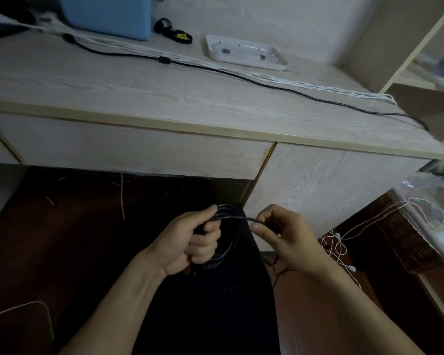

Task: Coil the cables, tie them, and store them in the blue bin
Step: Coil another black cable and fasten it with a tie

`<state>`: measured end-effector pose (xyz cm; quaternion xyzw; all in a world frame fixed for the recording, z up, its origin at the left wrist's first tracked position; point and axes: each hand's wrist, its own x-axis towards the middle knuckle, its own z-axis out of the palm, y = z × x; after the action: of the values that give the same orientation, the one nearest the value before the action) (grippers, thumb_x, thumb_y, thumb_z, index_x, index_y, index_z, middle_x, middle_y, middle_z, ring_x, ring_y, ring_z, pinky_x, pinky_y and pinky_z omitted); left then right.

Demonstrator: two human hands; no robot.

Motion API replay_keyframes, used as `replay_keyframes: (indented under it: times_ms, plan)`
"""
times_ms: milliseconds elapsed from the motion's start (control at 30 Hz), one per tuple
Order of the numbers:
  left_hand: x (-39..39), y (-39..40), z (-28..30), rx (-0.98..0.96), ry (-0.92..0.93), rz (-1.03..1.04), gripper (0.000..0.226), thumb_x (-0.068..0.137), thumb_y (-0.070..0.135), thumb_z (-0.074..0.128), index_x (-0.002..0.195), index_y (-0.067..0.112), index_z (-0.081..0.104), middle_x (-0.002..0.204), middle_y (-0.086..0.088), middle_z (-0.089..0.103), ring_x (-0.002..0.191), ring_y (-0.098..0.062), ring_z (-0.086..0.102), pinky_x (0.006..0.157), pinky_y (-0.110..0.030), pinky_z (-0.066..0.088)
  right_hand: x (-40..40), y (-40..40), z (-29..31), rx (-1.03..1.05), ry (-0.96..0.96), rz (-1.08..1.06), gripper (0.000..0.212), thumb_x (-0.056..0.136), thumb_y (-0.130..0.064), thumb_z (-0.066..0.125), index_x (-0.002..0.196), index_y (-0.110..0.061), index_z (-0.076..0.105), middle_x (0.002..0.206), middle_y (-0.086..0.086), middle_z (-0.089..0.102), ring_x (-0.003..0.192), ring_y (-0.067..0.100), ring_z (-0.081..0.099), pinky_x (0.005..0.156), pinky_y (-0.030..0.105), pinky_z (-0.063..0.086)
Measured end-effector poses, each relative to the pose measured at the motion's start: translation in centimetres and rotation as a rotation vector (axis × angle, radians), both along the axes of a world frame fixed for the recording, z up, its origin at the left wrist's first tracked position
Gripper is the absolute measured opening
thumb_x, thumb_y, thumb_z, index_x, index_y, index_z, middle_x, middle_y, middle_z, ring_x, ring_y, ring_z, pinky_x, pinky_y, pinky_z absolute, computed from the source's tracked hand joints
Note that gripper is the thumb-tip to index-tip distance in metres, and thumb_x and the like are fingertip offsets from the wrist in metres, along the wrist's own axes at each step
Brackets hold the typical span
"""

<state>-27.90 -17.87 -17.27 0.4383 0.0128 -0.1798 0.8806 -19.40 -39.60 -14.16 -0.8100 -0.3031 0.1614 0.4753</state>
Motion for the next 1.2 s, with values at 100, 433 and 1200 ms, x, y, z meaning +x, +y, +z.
replay_keyframes:
  times_ms: [100, 433, 1200]
  plan:
    - [0.1, -0.2, -0.4, -0.067, -0.010, -0.028, 0.026, 0.093, 0.034, 0.052, 0.078, 0.013, 0.053, 0.055, 0.003, 0.027, 0.042, -0.008, 0.021, 0.043, -0.023, 0.026, -0.2, 0.5, 0.2, 0.069, 0.032, -0.134, 0.011, 0.092, -0.023, 0.067, 0.092, -0.017, 0.058, 0.067, -0.001, 0.061, 0.051, 0.020, 0.055, 0.049, 0.029, 0.044]
    - [-0.4, -0.8, -0.5, 0.120, -0.103, -0.340, 0.035, 0.103, 0.036, 0.041, 0.090, 0.009, 0.059, 0.058, 0.002, 0.036, 0.045, -0.007, 0.032, 0.051, -0.023, 0.037, -0.1, 0.5, 0.6, 0.151, 0.029, -0.383, 0.011, 0.082, -0.020, 0.076, 0.078, -0.010, 0.073, 0.065, 0.004, 0.071, 0.047, 0.016, 0.062, 0.044, 0.025, 0.046]
    - [0.6, 1.6, -1.4, -0.778, 0.110, 0.604, 0.049, 0.101, 0.031, 0.033, 0.053, 0.023, 0.040, 0.040, 0.010, 0.027, 0.033, -0.010, 0.022, 0.035, -0.020, 0.024, -0.3, 1.0, -0.8, -0.372, -0.109, -0.240, 0.011, 0.101, -0.032, 0.053, 0.105, -0.022, 0.055, 0.085, -0.008, 0.061, 0.068, 0.004, 0.059, 0.054, 0.009, 0.043]
